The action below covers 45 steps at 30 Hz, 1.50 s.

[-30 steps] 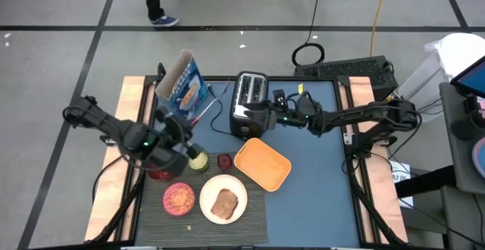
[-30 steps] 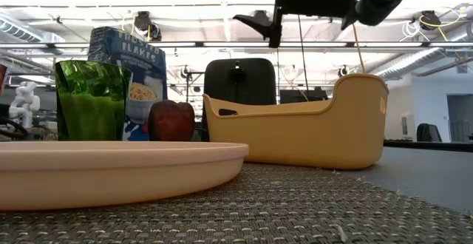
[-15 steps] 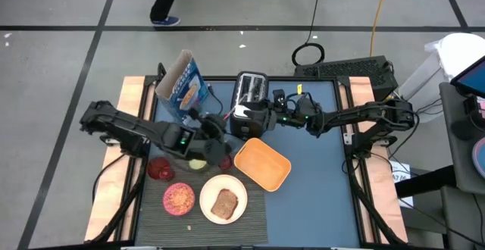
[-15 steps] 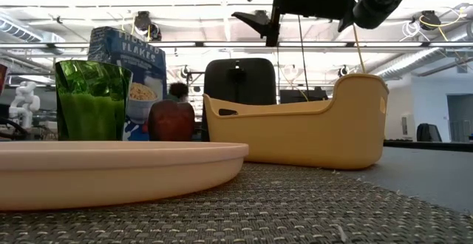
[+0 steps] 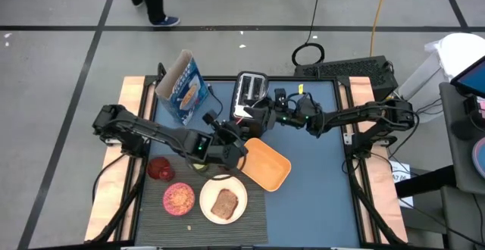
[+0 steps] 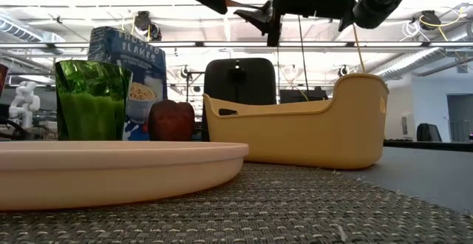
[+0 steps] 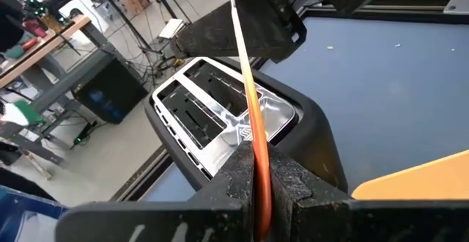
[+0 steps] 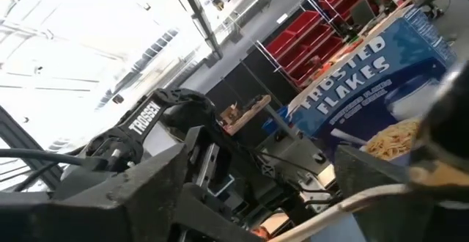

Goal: Arrange a breakfast setting
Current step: Put the orange spoon on the gray table mat to the left of the red bowl

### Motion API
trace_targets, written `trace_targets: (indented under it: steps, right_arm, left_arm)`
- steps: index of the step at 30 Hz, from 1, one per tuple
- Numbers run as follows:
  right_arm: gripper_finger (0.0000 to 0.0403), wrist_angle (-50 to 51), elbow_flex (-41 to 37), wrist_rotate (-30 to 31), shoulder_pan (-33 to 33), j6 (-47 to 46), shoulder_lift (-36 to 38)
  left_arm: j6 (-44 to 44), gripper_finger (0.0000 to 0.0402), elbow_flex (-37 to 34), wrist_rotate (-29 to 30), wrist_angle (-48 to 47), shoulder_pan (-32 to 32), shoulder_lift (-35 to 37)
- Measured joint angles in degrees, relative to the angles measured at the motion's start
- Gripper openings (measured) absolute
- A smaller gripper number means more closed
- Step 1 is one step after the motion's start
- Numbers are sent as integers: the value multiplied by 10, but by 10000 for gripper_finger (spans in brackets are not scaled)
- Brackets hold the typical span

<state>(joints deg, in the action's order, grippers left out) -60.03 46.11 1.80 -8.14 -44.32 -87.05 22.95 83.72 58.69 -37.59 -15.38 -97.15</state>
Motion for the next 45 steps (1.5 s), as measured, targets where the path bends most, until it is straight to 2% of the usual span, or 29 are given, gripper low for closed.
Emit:
trace_targets:
  steps: [16, 24, 35, 41, 45]
  right_arm:
    - [106, 3, 0, 2, 0, 0, 0]
    - [10, 2, 0, -3, 0, 17, 0]
    - [4, 3, 0, -22, 0, 30, 0]
    - [3, 3, 0, -57, -1, 31, 0]
    - [2, 3, 0, -112, -9, 30, 0]
  left_arm:
    - [-4, 14, 0, -2, 7, 7, 0]
    - [-3, 14, 0, -11, 6, 7, 0]
    - [-10, 22, 0, -49, 5, 9, 0]
    - [-17, 77, 0, -105, 6, 15, 0]
    - [-17, 117, 0, -163, 6, 23, 0]
